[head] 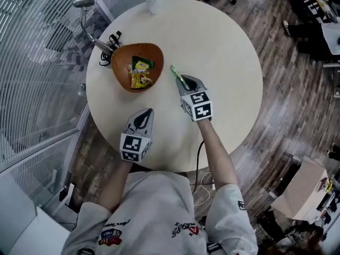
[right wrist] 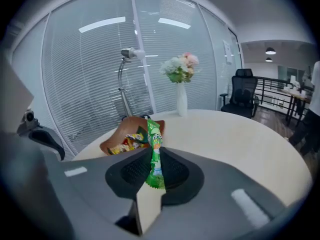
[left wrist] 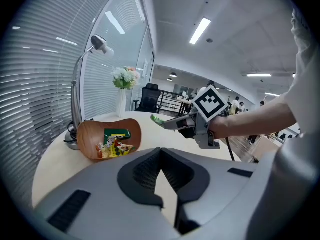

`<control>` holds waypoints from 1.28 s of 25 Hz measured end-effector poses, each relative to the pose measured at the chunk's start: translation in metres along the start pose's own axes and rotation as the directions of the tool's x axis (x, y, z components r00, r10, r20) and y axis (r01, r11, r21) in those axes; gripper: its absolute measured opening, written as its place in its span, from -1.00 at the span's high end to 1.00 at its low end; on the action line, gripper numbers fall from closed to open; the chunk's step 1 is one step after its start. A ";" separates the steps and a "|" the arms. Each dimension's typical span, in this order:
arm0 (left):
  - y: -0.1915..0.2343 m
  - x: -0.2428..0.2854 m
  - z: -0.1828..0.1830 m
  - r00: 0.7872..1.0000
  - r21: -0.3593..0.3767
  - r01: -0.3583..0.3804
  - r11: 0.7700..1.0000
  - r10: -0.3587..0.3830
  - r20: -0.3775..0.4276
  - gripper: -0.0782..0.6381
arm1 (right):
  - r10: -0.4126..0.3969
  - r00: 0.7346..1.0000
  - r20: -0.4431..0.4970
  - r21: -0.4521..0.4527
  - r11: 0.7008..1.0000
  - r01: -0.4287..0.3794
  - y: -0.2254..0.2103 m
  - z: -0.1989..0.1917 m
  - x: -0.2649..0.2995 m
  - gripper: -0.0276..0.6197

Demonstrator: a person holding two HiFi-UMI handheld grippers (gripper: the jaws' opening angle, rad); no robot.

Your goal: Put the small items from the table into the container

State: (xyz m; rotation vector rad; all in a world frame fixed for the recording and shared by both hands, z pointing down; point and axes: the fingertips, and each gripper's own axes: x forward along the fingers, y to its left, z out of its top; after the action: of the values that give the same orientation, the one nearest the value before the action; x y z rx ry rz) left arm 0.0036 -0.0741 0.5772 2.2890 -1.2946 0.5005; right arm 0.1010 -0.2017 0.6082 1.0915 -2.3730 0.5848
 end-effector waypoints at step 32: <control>0.114 -0.103 0.007 0.993 0.024 0.084 0.996 -0.086 0.085 0.76 | -0.156 0.976 0.154 0.408 0.909 0.081 0.175 0.037 -0.019 0.73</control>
State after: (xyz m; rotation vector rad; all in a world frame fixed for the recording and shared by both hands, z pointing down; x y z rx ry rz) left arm -0.1456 -0.0569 0.5422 2.3945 -1.2310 0.3923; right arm -0.0330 -0.1070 0.5361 1.5136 -2.3763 0.9962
